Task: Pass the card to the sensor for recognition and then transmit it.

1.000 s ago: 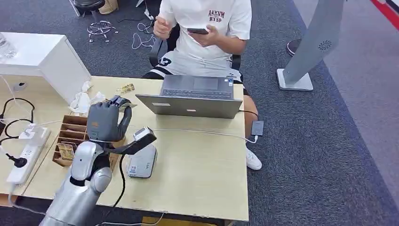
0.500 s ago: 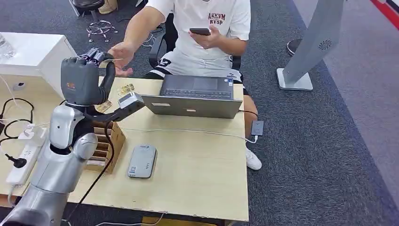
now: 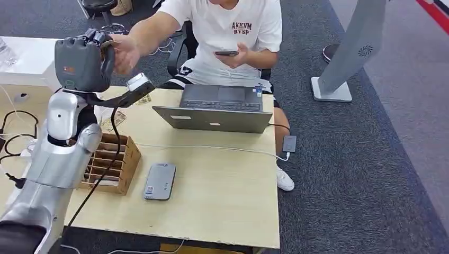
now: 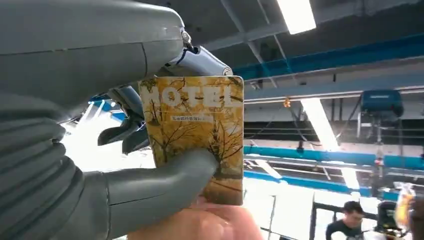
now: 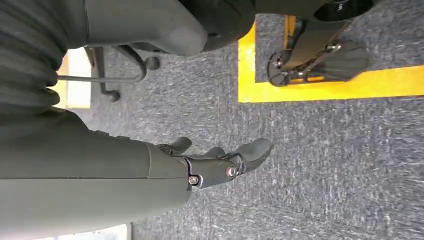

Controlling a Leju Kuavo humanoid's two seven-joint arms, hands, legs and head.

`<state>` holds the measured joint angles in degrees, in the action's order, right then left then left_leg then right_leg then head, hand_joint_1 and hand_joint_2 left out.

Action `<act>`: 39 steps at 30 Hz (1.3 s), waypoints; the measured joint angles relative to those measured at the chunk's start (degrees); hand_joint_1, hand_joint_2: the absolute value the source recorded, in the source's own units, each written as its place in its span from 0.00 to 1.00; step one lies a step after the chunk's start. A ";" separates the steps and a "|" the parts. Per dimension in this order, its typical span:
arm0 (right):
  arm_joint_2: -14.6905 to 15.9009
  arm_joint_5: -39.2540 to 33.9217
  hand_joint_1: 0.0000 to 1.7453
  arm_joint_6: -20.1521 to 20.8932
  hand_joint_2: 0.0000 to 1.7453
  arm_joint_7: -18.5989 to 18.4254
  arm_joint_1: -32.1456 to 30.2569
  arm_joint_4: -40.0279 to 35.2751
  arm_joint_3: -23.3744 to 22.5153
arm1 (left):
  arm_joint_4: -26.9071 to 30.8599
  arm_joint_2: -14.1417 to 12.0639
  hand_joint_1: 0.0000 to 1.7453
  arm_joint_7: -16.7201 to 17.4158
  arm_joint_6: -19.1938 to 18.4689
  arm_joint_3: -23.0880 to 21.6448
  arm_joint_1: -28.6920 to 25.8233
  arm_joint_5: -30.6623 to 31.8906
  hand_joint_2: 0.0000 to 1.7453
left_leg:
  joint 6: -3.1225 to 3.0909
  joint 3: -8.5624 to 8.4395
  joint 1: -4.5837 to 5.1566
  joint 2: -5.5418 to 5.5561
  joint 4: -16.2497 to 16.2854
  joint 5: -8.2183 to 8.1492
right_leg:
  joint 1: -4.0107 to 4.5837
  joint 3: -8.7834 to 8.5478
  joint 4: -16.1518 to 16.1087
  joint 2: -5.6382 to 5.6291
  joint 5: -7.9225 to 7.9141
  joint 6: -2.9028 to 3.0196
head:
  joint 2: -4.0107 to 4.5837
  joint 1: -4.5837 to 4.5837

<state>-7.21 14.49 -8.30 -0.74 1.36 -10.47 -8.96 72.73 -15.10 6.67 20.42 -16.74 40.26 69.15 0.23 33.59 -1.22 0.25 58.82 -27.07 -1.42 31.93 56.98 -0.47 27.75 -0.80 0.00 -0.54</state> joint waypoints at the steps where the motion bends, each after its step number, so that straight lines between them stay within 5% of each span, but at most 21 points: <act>1: 0.02 0.13 0.00 0.00 1.00 -0.09 -0.02 0.00 0.00 | -1.11 -0.02 1.00 -0.02 0.74 0.11 -0.02 -0.11 1.00 | 0.00 0.00 0.00 0.00 0.00 0.00 | 0.00 0.00 0.00 0.00 0.00 0.00 | 0.00 0.04; 5: 0.20 -0.04 0.00 -0.20 1.00 0.15 -0.11 0.00 0.00 | -5.35 -0.29 1.00 -0.20 2.34 0.37 -0.40 -0.44 1.00 | 0.00 0.01 0.00 0.01 0.00 0.00 | 0.00 0.01 0.00 0.00 0.00 0.00 | 0.00 0.02; 6: 0.22 0.04 0.00 -0.20 1.00 0.15 -0.13 0.00 0.00 | -6.24 -0.29 0.09 -0.35 2.51 0.50 -0.56 -0.41 1.00 | 0.00 0.01 0.00 0.00 0.00 0.00 | 0.00 0.02 0.00 -0.01 0.00 0.00 | 0.00 0.04; 7: 0.24 0.13 0.00 -0.18 1.00 0.11 -0.15 0.00 0.00 | -6.99 -0.26 0.00 -0.66 2.75 0.61 -0.68 -0.44 1.00 | 0.00 0.02 0.00 0.00 0.00 0.00 | 0.00 0.03 0.00 -0.01 0.00 0.00 | 0.00 0.00; 23: 0.26 1.92 0.00 -0.88 1.00 -0.42 -0.55 0.00 0.02 | -6.13 -0.18 0.00 -3.81 8.78 2.71 -7.31 -2.58 1.00 | 0.00 0.03 0.00 -0.04 -0.01 -0.01 | 0.00 0.03 0.00 -0.02 0.01 0.00 | 0.00 0.02; 35: -0.35 0.70 0.00 -3.83 1.00 -0.26 -2.36 0.00 -0.22 | 22.64 -1.97 0.00 -6.36 10.53 4.66 -39.23 -2.23 1.00 | 0.00 0.05 0.01 -0.23 -0.02 -0.29 | -0.02 0.11 -0.05 -0.16 0.22 -0.02 | 0.02 0.04; 39: -0.65 0.09 0.00 -4.29 1.00 -0.22 -2.50 0.00 -0.78 | 27.87 -2.91 0.00 -6.34 7.52 5.35 -45.98 -1.03 1.00 | 0.00 0.05 0.01 -0.19 -0.03 -0.29 | -0.01 0.06 -0.05 -0.10 0.25 -0.03 | 0.02 0.04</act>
<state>-7.87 14.58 -12.59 -0.96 -1.14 -10.47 -9.75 100.60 -18.01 0.33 27.94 -11.39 -5.72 68.13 0.24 33.64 -1.21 0.06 58.79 -27.36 -1.43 31.98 56.93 -0.57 28.00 -0.83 0.02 -0.50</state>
